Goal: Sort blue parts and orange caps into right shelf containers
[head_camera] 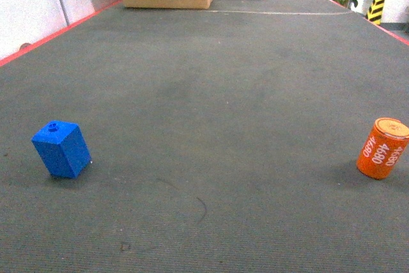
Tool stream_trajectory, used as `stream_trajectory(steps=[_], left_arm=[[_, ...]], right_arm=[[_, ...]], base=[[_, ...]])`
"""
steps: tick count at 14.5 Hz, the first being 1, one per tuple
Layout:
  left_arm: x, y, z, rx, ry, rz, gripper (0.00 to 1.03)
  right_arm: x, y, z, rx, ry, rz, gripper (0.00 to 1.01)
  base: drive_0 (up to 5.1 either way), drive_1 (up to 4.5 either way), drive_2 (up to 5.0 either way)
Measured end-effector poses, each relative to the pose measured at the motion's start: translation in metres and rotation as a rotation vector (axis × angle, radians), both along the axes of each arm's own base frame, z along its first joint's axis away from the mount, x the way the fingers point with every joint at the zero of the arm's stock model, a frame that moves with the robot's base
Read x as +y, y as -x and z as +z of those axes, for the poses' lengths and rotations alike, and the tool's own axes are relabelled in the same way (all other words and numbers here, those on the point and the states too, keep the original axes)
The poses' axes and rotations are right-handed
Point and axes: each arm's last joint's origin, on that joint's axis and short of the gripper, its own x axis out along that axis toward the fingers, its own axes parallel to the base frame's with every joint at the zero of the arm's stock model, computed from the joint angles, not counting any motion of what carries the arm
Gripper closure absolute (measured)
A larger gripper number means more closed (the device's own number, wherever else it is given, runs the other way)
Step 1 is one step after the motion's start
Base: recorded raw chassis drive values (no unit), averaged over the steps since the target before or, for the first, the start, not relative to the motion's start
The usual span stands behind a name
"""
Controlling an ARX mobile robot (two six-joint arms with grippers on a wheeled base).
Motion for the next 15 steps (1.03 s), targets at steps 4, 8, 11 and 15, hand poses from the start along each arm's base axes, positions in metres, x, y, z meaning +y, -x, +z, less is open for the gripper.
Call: stream_trajectory(steps=[4,8,11,15], left_arm=[[0.0000,0.0000,0.0000,0.000,0.000,0.000,0.05],[0.0000,0.0000,0.0000,0.000,0.000,0.000,0.05],[0.0000,0.0000,0.0000,0.000,0.000,0.000,0.05],[0.0000,0.0000,0.0000,0.000,0.000,0.000,0.05]], right_arm=[[0.0000,0.0000,0.0000,0.000,0.000,0.000,0.03],[0.0000,0.0000,0.0000,0.000,0.000,0.000,0.03],[0.0000,0.0000,0.0000,0.000,0.000,0.000,0.03],[0.0000,0.0000,0.0000,0.000,0.000,0.000,0.03]], base=[[0.0,0.00,0.0],[0.0,0.00,0.0],[0.0,0.00,0.0],[0.0,0.00,0.0]])
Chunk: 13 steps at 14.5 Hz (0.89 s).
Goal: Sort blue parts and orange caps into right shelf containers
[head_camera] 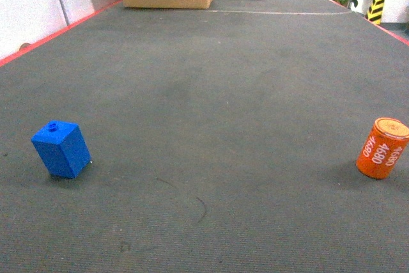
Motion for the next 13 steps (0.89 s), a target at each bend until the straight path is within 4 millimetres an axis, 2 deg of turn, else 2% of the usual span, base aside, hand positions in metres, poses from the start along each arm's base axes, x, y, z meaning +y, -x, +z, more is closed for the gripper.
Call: stream_trajectory(steps=[13], left_arm=[[0.0000,0.0000,0.0000,0.000,0.000,0.000,0.05]], right_arm=[[0.0000,0.0000,0.0000,0.000,0.000,0.000,0.03]], base=[[0.0,0.00,0.0]])
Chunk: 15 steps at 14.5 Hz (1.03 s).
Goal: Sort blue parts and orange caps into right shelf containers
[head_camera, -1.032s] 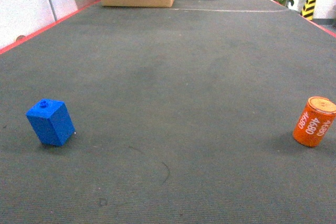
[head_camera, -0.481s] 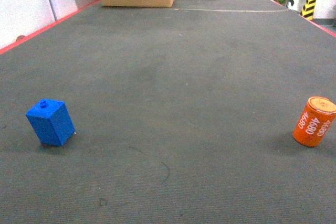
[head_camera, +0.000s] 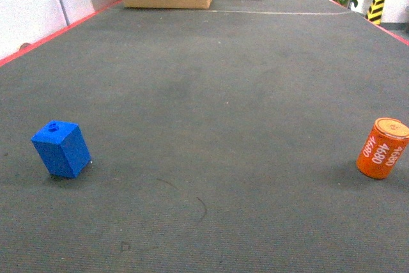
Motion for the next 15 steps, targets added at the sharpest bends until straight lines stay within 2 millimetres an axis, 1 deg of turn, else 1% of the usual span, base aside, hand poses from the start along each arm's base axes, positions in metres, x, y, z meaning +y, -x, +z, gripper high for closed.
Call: stream_trajectory(steps=[14,15], left_arm=[[0.0000,0.0000,0.0000,0.000,0.000,0.000,0.05],[-0.0020,-0.0025,0.0050,-0.046,0.028,0.118,0.05]], right_arm=[[0.0000,0.0000,0.0000,0.000,0.000,0.000,0.03],[0.0000,0.0000,0.0000,0.000,0.000,0.001,0.03]], base=[[0.0,0.00,0.0],[0.0,0.00,0.0]])
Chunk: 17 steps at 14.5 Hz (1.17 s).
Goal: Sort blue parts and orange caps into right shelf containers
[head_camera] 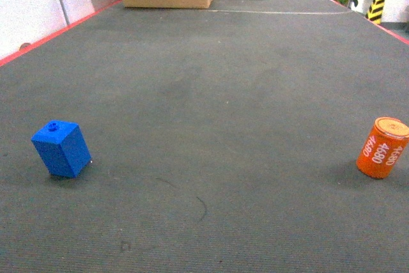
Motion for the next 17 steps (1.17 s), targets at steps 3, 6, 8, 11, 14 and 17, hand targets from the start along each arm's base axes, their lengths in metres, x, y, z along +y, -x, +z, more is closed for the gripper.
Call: stream_trajectory(steps=[3,6,8,11,14,17], left_arm=[[0.002,-0.007,-0.001,0.011,0.061,0.496,0.05],[0.001,-0.019,0.000,-0.007,0.070,0.497,0.05],[0.001,-0.027,0.000,-0.017,0.073,0.484,0.05],[0.001,-0.038,-0.006,-0.001,0.069,0.453,0.05],[0.003,-0.050,-0.015,0.024,0.075,0.432,0.05],[0.004,-0.058,-0.022,0.038,0.072,0.398,0.05]], right_arm=[[0.000,0.000,0.000,0.002,0.000,-0.001,0.03],[0.000,0.000,0.000,0.000,0.000,-0.001,0.03],[0.000,0.000,0.000,0.000,0.000,-0.001,0.03],[0.000,0.000,0.000,0.000,0.000,-0.001,0.03],[0.000,0.000,0.000,0.000,0.000,-0.001,0.03],[0.000,0.000,0.000,0.000,0.000,-0.001,0.03]], base=[[0.0,0.00,0.0],[0.0,0.00,0.0],[0.0,0.00,0.0],[0.0,0.00,0.0],[0.0,0.00,0.0],[0.0,0.00,0.0]])
